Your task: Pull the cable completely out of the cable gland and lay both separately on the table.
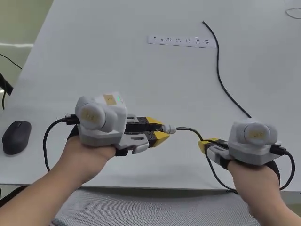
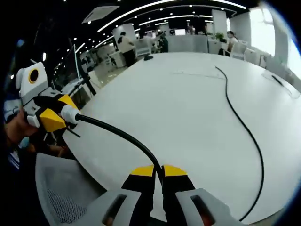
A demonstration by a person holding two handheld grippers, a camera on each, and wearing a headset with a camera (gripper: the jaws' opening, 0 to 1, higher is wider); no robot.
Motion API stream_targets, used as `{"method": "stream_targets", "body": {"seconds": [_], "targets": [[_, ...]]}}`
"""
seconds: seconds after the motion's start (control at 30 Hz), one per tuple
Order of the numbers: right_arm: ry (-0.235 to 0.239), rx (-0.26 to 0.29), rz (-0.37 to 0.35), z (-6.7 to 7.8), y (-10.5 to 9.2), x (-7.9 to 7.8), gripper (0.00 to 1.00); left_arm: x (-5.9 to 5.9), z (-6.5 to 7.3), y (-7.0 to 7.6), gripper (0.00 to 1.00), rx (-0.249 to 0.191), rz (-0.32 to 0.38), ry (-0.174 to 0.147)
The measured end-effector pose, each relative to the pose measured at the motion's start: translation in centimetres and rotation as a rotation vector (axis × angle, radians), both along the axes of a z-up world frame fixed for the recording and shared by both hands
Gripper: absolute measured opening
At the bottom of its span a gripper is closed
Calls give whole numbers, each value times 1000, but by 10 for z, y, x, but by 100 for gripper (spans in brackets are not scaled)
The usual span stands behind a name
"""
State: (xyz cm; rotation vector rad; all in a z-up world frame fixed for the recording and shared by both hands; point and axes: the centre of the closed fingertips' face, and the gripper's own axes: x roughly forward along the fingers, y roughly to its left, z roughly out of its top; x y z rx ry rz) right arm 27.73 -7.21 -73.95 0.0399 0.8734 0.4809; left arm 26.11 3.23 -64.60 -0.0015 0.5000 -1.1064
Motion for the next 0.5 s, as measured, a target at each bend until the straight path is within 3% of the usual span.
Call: {"method": "stream_targets", "body": {"seconds": [0.27, 0.37, 0.5], "targets": [[80, 65, -114, -16, -15, -4, 0, 0, 2, 4, 15, -4, 4, 1], [77, 73, -120, -15, -13, -4, 0, -1, 1, 4, 15, -1, 2, 2], [38, 43, -85, -10, -11, -3, 1, -2, 3, 4, 15, -3, 5, 1]]}}
